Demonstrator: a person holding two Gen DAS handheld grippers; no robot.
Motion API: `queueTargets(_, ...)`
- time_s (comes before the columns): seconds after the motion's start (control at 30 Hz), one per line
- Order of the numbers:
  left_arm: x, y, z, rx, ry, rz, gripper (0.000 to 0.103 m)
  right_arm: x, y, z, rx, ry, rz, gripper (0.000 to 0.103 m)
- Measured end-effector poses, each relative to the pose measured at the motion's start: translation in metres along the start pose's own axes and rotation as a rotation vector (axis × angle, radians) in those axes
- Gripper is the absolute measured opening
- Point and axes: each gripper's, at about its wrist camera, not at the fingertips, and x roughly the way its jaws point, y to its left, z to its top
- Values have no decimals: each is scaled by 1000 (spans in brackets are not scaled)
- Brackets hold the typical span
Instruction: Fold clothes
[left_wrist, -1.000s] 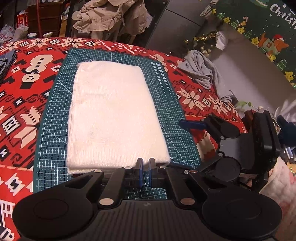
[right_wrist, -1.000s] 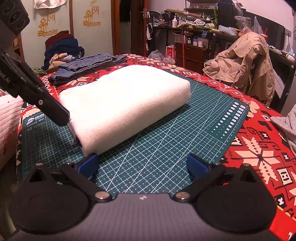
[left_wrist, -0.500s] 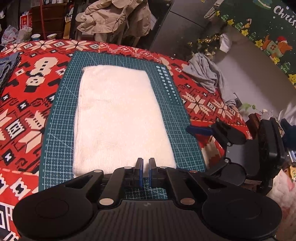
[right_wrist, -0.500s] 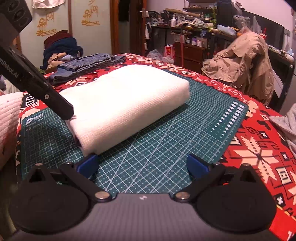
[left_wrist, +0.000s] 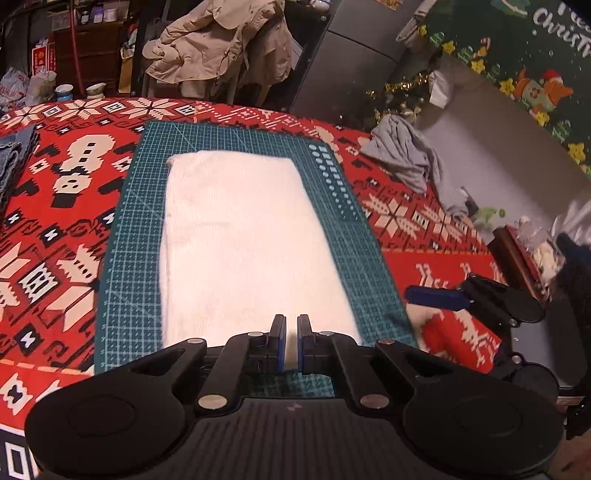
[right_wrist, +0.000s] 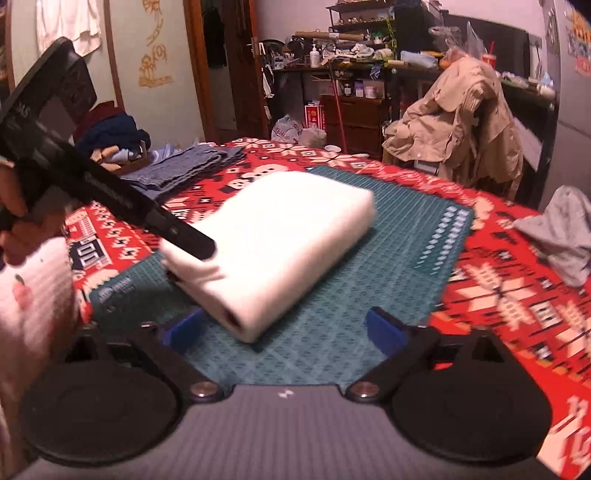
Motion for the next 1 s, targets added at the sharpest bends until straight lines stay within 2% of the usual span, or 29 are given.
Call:
queueTargets(0.1,-8,8,-5,-12,-17,5,4,12,13,1,15,32,-16,79)
queueTargets(0.2,-22,25,-6,-65,-76,9,4,18,15,5,89,30,10,77)
queueTargets(0.23,-27,31,-6,-87,-98,17,11,17,14,8,118,17,14,77)
queueTargets(0.27,-30,36,-7,-106,-114,28,24,17,14,11,146,5,14,77)
queueTargets(0.33,-25,44,-11,-128,-103,35,36,20,15,17,193,-2,-4,77)
queueTargets(0.37,-22,48,-13,-139,-98,39,34,22,16,20,216,-2,-11,77)
queueTargets(0.47,-15,59,-20,-172,-83,48,32,29,16,22,297,9,-22,65)
queueTargets(0.57,-11,66,-25,-204,-84,26,35,33,12,20,393,14,-33,63)
queueTargets(0.73,-3,75,-28,-241,-91,-7,36,40,5,13,503,32,-43,50)
queueTargets(0.9,-6,76,-29,-243,-95,-22,20,41,9,9,543,41,-66,28)
queueTargets(1.0,-11,73,-32,-230,-85,-25,17,39,17,7,549,47,-84,23)
